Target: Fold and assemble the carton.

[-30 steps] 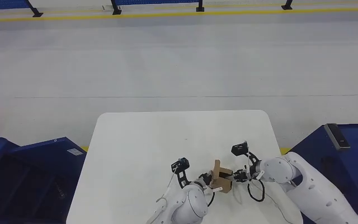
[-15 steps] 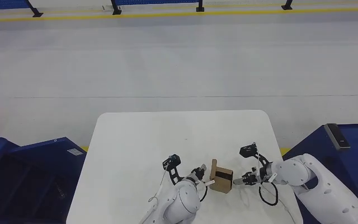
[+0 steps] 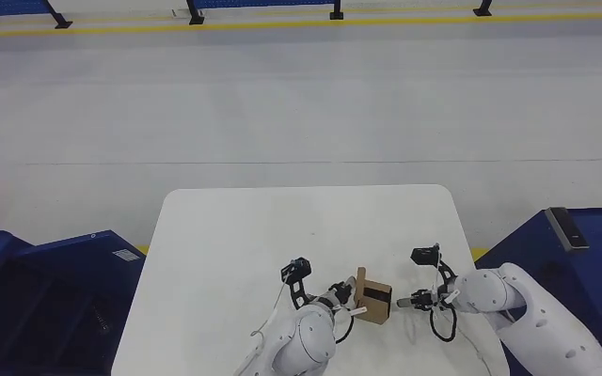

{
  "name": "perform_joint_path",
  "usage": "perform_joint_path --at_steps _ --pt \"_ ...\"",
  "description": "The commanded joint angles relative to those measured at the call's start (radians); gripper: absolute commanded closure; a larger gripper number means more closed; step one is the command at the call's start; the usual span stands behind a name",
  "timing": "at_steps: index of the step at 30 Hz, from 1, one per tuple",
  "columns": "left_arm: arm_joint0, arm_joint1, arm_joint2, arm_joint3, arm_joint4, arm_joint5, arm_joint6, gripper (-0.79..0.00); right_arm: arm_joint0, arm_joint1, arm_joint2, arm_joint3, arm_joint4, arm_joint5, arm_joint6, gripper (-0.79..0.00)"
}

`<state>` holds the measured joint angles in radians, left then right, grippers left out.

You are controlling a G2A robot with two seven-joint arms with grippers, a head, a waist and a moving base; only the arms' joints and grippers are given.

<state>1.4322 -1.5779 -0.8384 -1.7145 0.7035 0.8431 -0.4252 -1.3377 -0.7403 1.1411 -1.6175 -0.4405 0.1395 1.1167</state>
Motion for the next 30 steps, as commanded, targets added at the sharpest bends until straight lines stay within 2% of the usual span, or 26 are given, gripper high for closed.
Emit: perform_joint_path --at_steps 1,12,20,30 --pt "0.002 0.001 0.004 -0.002 0.003 -0.008 -0.005 -0.785 0.029 -0.01 -0.029 0.019 -0.003 0.008 -0.007 -0.785" --pt "0.007 0.006 0.032 0.003 0.029 -0.029 -0.026 -0.785 0.13 -0.051 -0.125 0.057 0.009 -0.016 -0.006 -0.785" --pt "-0.011 0.002 0.034 0.035 0.022 -0.013 -0.021 -0.785 0.15 -0.064 -0.15 0.066 0.009 -0.02 0.001 -0.785" --pt "0.003 0.011 -0.009 0.009 0.013 -0.016 -0.021 -0.785 0.137 -0.066 -0.129 0.059 0.041 -0.062 0.002 -0.785"
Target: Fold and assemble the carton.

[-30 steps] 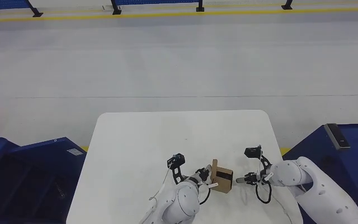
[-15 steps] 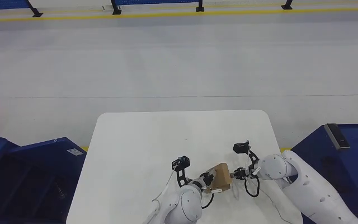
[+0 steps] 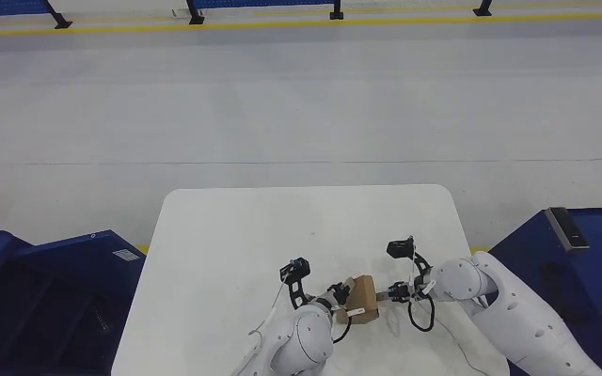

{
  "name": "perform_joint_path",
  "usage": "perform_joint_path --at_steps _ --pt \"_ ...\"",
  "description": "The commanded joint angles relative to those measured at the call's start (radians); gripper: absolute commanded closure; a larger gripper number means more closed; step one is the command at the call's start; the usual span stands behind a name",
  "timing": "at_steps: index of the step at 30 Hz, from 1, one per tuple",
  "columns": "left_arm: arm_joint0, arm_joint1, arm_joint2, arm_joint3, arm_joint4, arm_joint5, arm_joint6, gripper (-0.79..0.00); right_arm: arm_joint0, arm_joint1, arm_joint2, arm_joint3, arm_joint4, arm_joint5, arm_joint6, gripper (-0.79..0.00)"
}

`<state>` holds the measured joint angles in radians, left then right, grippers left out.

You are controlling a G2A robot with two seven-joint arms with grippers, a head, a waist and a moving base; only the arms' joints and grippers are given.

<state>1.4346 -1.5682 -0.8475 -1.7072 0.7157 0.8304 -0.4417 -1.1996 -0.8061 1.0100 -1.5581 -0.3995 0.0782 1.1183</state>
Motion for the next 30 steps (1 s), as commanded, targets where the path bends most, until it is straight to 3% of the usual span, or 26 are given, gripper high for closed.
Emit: perform_joint_path --at_steps 1,22,30 --pt "0.001 0.002 0.001 0.004 0.006 -0.007 -0.008 -0.785 -0.002 0.0 0.003 -0.002 0.0 -0.001 0.002 -0.785" --pt "0.01 0.013 0.023 0.042 0.026 -0.058 -0.044 -0.785 -0.015 -0.008 0.018 -0.005 0.022 -0.015 0.002 -0.785" --pt "0.005 0.011 0.022 0.04 0.019 -0.043 -0.033 -0.785 -0.066 0.014 0.12 0.004 0.113 -0.112 0.026 -0.785"
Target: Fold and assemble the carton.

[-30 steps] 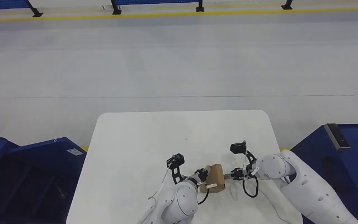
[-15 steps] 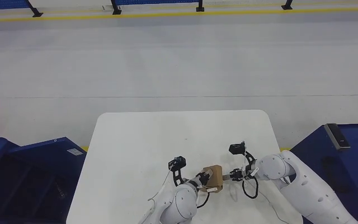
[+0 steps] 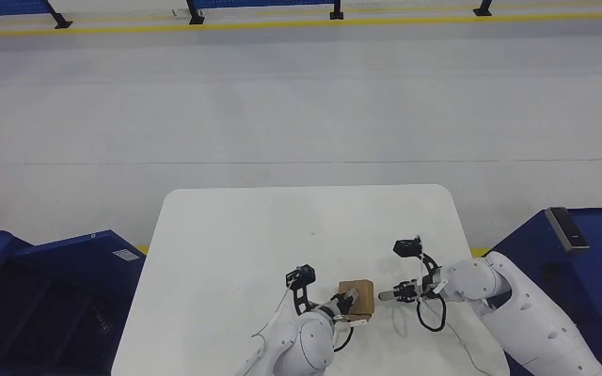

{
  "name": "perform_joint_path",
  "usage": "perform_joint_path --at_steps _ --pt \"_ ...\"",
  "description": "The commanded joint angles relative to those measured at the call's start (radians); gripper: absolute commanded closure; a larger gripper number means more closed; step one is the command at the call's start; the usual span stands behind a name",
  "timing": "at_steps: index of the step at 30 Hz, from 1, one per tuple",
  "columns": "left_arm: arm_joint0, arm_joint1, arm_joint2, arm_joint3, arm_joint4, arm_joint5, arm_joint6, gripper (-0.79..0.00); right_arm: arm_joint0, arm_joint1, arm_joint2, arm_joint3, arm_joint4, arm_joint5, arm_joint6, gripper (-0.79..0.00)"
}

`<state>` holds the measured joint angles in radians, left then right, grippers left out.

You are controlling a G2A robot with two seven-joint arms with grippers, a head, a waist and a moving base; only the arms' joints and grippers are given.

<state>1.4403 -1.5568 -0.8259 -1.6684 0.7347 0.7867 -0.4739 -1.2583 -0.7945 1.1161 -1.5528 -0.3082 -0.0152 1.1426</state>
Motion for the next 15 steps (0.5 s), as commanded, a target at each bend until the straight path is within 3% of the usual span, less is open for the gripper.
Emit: perform_joint_path --at_steps 1,4,15 --pt "-0.001 0.0 0.0 0.005 0.0 0.002 -0.001 -0.785 -0.016 0.004 0.029 -0.005 0.064 -0.05 0.009 -0.785" --pt "-0.004 -0.001 0.0 0.01 -0.006 0.005 -0.002 -0.785 -0.036 0.011 0.08 0.017 0.174 -0.141 0.022 -0.785" --pt "-0.009 -0.002 0.002 0.017 -0.014 0.014 0.004 -0.785 -0.035 -0.001 0.038 -0.011 0.117 -0.086 -0.046 -0.785"
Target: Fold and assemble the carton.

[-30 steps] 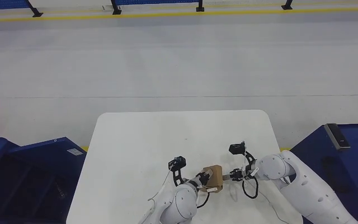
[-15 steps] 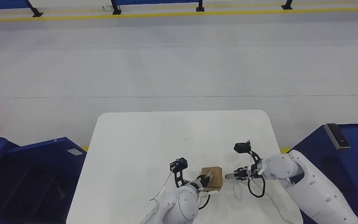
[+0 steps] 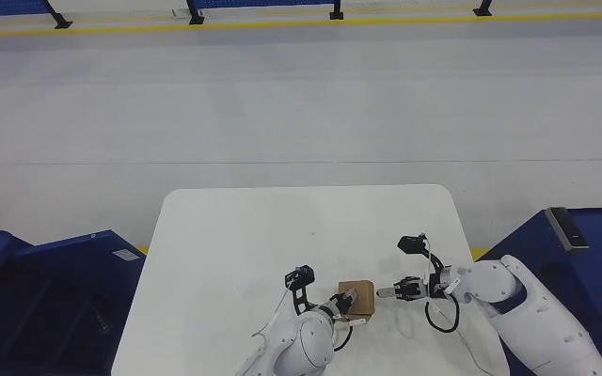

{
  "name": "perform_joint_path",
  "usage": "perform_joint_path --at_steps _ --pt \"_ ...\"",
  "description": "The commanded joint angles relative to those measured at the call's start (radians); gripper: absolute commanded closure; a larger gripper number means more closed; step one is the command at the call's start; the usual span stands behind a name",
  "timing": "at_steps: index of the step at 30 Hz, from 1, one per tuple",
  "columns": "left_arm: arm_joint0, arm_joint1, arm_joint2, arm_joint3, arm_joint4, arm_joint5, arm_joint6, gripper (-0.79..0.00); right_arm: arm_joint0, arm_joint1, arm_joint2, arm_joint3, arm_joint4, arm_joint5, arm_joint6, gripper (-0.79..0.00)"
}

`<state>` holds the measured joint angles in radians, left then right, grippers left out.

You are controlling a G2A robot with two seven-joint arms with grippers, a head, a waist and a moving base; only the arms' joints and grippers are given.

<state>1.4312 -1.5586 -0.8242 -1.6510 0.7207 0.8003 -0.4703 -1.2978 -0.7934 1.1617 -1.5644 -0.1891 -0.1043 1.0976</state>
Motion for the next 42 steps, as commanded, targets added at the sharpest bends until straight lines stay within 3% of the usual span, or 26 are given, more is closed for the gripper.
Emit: perform_joint_path --at_steps 1,13,42 --pt "0.0 0.0 0.001 -0.001 0.0 0.001 0.001 -0.785 0.011 -0.004 -0.015 0.003 -0.012 0.009 -0.003 -0.785" --pt "0.002 0.0 0.002 -0.001 -0.013 0.006 0.004 -0.785 0.062 -0.026 -0.084 0.035 -0.062 0.053 -0.03 -0.785" --pt "-0.038 -0.011 0.033 0.078 -0.034 0.04 0.008 -0.785 0.081 -0.04 -0.087 0.059 -0.049 0.038 -0.017 -0.785"
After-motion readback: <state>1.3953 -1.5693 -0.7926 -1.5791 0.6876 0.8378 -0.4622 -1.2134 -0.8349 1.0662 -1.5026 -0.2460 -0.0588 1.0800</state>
